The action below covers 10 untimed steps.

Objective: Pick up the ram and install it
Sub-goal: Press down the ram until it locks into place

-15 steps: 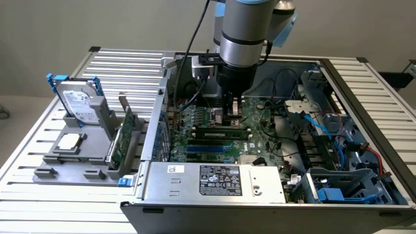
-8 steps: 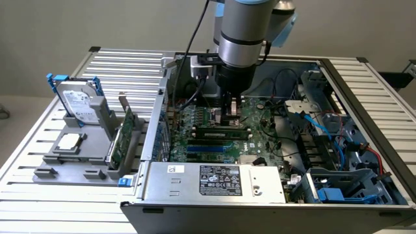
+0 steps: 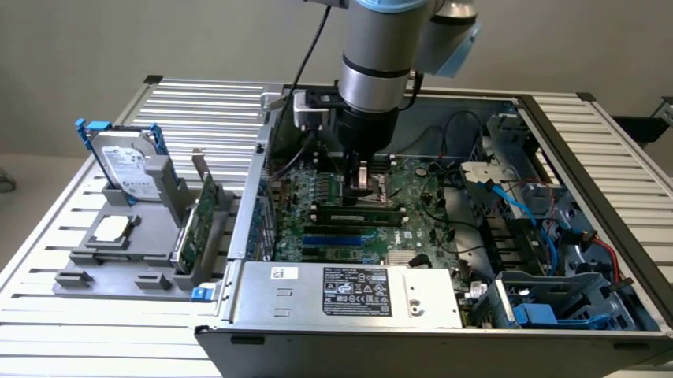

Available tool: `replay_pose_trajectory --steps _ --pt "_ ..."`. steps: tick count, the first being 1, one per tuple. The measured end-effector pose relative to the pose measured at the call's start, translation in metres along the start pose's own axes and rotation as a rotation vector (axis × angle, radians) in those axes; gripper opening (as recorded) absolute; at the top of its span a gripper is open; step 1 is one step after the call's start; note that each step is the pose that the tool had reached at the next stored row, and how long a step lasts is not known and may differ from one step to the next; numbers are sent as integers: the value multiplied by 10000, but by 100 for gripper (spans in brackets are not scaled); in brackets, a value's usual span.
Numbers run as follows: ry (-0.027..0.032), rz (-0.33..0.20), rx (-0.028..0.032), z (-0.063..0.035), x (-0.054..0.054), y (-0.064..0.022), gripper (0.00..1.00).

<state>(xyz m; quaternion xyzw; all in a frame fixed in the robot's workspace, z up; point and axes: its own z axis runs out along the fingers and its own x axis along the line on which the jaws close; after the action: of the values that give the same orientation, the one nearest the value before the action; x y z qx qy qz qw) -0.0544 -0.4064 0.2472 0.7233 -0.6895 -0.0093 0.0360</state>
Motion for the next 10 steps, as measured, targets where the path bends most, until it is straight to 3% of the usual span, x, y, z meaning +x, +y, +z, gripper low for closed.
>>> replay_pose_trajectory --steps 10 --pt "1 1 1 130 -7 27 11"
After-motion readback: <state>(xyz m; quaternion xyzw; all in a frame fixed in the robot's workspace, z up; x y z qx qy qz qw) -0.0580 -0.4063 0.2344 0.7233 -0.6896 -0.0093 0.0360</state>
